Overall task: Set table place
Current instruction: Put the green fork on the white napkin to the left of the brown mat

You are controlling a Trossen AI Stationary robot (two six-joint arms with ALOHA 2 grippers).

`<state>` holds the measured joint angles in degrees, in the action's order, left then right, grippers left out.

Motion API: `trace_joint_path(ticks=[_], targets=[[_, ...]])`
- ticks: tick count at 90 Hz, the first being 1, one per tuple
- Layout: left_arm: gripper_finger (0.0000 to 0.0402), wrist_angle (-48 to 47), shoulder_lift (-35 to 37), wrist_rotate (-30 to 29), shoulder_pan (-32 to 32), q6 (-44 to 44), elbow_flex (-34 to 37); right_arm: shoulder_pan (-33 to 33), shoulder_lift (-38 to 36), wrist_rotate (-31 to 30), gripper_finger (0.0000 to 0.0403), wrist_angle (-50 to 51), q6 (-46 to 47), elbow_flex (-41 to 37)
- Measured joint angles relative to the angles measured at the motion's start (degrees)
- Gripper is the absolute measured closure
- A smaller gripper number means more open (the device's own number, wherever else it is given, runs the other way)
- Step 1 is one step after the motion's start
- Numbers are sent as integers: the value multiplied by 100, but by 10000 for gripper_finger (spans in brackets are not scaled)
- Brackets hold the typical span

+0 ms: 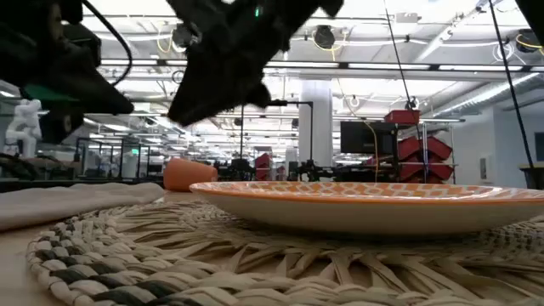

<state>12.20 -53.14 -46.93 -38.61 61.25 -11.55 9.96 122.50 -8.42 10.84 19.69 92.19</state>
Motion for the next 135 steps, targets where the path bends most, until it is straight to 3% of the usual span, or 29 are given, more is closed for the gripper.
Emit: trace_joint_path(ticks=[25,42,55,76,95,122,135], targets=[[401,25,-598,-950,-321,293,3,-175,-206,133,323,-2330,659,-769],[402,688,-1052,-1376,-353,-35,7,-270,-232,126,323,-3456,1165,-960],[402,1309,-1343,-1403,-422,-334,4,-327,-224,39,323,-3410,1617,-962],[402,1701,-1710,-1472,-753,127,0,-310,-82,-226,323,-3408,2175,-961],[402,2242,-1910,-1619,-1102,299,0,-239,-33,-257,323,-3381,2337,-963],[401,2701,-1987,-1563,-1445,127,-136,-52,-24,-343,323,-2612,2600,-961],[401,2742,-2011,-1391,-1473,144,-138,-11,-24,-394,323,-2858,2552,-961]])
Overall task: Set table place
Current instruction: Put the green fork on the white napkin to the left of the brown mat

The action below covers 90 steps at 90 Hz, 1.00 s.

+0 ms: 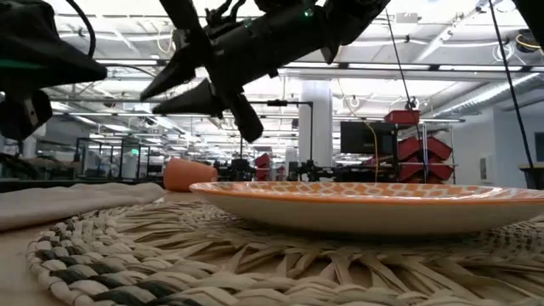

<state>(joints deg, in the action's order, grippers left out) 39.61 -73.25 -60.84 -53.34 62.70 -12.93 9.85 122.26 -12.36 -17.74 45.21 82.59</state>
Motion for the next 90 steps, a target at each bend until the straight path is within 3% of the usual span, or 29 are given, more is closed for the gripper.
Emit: trace_joint_path(ticks=[29,67,90], targets=[[402,39,-353,454,11,394,-87,-215,0,277,323,-139,66,2],[402,-21,-672,472,36,1242,-96,-304,0,780,323,179,102,2],[402,-43,-1026,552,87,2262,-95,-354,0,820,323,371,84,2]])
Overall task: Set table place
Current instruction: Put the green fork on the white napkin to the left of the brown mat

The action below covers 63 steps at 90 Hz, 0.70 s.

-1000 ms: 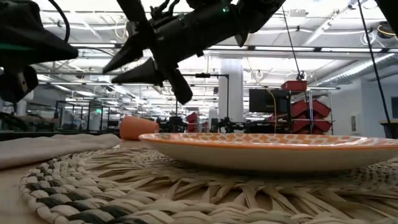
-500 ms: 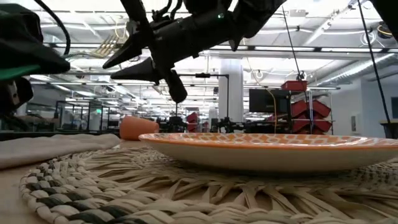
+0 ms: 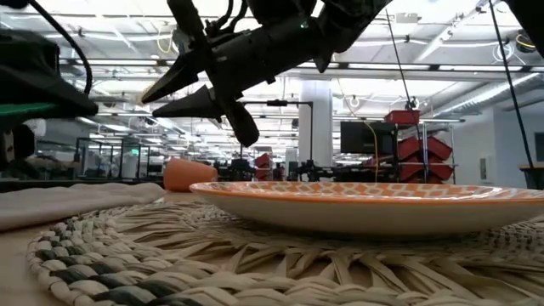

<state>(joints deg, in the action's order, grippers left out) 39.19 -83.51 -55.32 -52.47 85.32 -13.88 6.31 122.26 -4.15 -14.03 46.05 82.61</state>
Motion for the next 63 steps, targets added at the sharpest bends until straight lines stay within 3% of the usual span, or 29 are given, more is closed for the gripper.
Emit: trace_joint_path(ticks=[28,63], targets=[[402,-64,-148,-47,4,763,1,-22,0,6,323,887,-89,0],[402,-361,-367,-16,2,1668,-5,-141,186,92,323,801,-176,8]])
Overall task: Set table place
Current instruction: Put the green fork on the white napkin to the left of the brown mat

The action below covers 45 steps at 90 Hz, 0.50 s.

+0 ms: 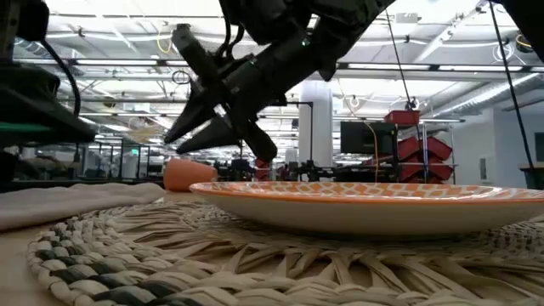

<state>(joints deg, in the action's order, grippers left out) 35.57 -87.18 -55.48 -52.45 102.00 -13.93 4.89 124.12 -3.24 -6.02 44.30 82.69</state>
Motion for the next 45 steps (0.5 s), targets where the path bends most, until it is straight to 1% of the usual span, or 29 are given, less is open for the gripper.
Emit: trace_joint_path(ticks=[7,15,27,45], targets=[[402,10,-134,2,-1,193,-11,-7,159,183,323,14,7,-4],[402,12,-230,-28,-2,223,-15,-5,333,204,323,2,24,-6],[402,-239,-256,51,0,357,-28,-10,537,213,323,-438,4,-4],[402,-456,-249,83,41,509,-69,-104,550,242,323,-863,-189,13]])
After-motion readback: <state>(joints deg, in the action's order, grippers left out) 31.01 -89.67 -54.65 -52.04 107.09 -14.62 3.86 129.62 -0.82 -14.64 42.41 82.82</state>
